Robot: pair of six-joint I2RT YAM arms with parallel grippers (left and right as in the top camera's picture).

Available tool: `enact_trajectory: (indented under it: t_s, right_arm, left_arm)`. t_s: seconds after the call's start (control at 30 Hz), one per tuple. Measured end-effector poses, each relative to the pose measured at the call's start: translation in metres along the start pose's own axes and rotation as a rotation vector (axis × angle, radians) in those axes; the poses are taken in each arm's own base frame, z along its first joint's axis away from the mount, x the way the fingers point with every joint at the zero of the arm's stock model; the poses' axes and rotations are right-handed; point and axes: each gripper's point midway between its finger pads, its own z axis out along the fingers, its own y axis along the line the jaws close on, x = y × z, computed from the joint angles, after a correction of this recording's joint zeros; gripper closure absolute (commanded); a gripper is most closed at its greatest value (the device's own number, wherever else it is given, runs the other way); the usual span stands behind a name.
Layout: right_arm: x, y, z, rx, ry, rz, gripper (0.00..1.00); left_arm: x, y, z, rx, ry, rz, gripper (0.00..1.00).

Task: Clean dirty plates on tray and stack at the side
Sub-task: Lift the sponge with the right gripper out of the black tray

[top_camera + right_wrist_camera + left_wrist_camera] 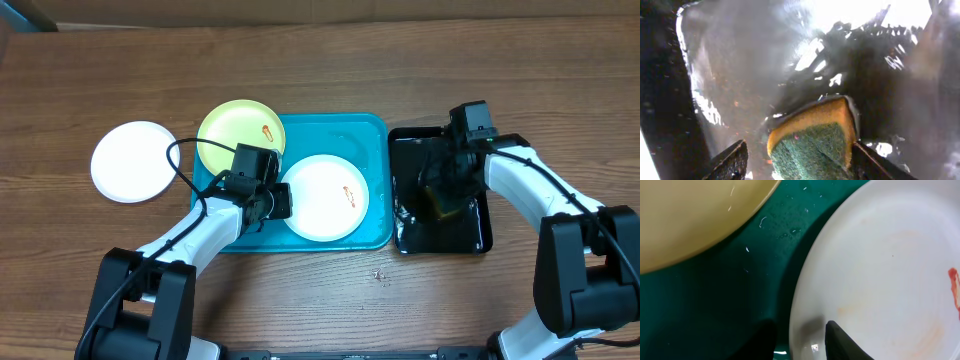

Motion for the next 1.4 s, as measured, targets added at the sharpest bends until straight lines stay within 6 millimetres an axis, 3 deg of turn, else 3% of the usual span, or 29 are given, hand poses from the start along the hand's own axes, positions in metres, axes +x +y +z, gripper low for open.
enact_trajectory:
  t_s: [0.2, 0.47, 0.6, 0.87, 0.9, 0.97, 1.03, 1.23, 1.4]
  right_arm:
    - [0.009, -0.011, -0.001, 0.061, 0.034, 0.006, 0.35]
    - [0.021, -0.026, -0.004, 0.139, 0.077, 0.013, 0.42]
    - [0.024, -0.029, -0.004, 0.152, 0.088, 0.013, 0.43]
    - [0.024, -0.03, -0.003, 0.154, 0.082, 0.014, 0.43]
    - [0.023, -0.03, -0.001, 0.152, 0.076, 0.013, 0.51]
    - [0.027, -0.032, 0.001, 0.156, 0.081, 0.01, 0.82]
    - [0.028, -0.033, 0.002, 0.158, 0.085, 0.014, 0.96]
    - [0.033, -0.033, -0.006, 0.173, 0.125, 0.02, 0.96]
    - [0.018, -0.025, -0.019, 0.167, 0.089, 0.01, 0.96]
  left_arm:
    - [0.0, 0.0, 0.0, -0.002, 0.0, 0.0, 0.65]
    - [0.0, 0.001, 0.001, -0.017, 0.033, -0.006, 0.73]
    - [0.005, 0.003, 0.0, -0.031, 0.062, -0.011, 0.87]
    - [0.004, 0.003, 0.0, -0.034, 0.07, -0.011, 0.87]
    - [0.003, 0.003, 0.0, -0.036, 0.069, -0.011, 0.87]
    - [0.003, 0.003, 0.0, -0.037, 0.069, -0.011, 0.86]
    - [0.003, 0.003, 0.0, -0.037, 0.069, -0.011, 0.85]
    - [0.004, 0.004, 0.0, -0.037, 0.071, -0.007, 0.81]
    - [0.002, 0.003, 0.0, -0.035, 0.065, 0.006, 0.81]
